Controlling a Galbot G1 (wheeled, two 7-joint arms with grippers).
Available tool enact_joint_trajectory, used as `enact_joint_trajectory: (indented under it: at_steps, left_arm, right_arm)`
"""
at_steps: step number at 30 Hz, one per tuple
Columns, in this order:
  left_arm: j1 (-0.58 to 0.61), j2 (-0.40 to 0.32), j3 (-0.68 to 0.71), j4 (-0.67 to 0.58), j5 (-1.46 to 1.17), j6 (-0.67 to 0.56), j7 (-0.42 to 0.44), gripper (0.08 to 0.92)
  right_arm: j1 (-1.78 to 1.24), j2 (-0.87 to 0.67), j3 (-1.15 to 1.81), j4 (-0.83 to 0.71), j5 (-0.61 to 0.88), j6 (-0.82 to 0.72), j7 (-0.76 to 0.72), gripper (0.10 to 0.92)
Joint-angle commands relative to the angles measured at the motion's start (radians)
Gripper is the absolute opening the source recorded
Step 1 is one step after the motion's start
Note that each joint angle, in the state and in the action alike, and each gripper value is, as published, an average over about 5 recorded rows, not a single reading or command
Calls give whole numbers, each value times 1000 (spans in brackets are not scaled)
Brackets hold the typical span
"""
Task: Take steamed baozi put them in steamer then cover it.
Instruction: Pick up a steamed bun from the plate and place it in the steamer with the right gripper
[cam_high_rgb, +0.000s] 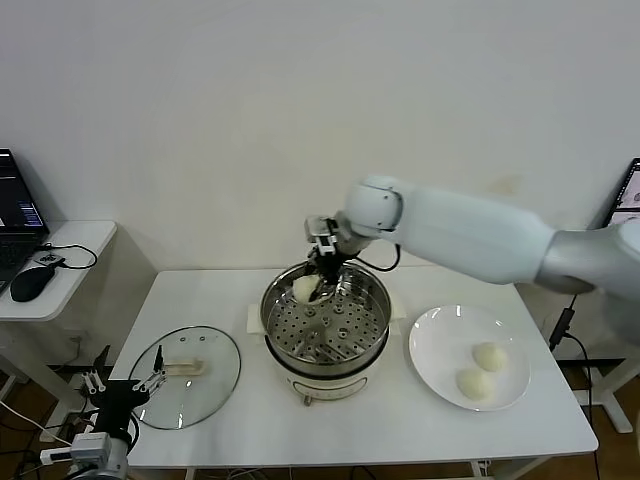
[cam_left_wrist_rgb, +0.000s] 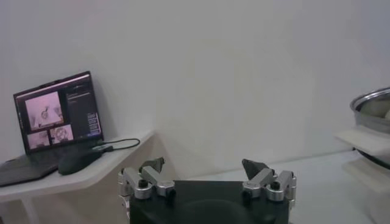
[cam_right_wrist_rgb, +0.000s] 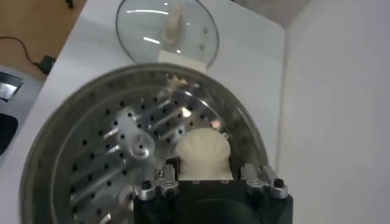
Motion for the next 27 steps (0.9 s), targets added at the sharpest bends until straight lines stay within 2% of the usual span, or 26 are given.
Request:
enact_joint_trajectory:
  at_steps: [1, 14, 17, 23, 27]
  left_arm:
    - [-2, -1, 8, 8, 2, -1, 1, 823]
    - [-2, 1, 4, 7, -3, -1, 2, 823]
    - [-3, 1, 8, 8, -2, 0, 2, 823]
    - [-9, 4, 16, 0, -1, 3, 3, 823]
    - [-13, 9, 16, -4, -2, 6, 4, 823]
  right_arm:
    - [-63, 128, -6, -117, -19, -5, 6, 550]
    - [-90, 143, -24, -154, -62, -3, -5, 557]
    - [-80, 132, -23, -142, -62, 1, -12, 606]
    - [7, 60, -21, -76, -64, 21, -58, 772]
    - [99, -54, -29, 27, -51, 38, -113, 817]
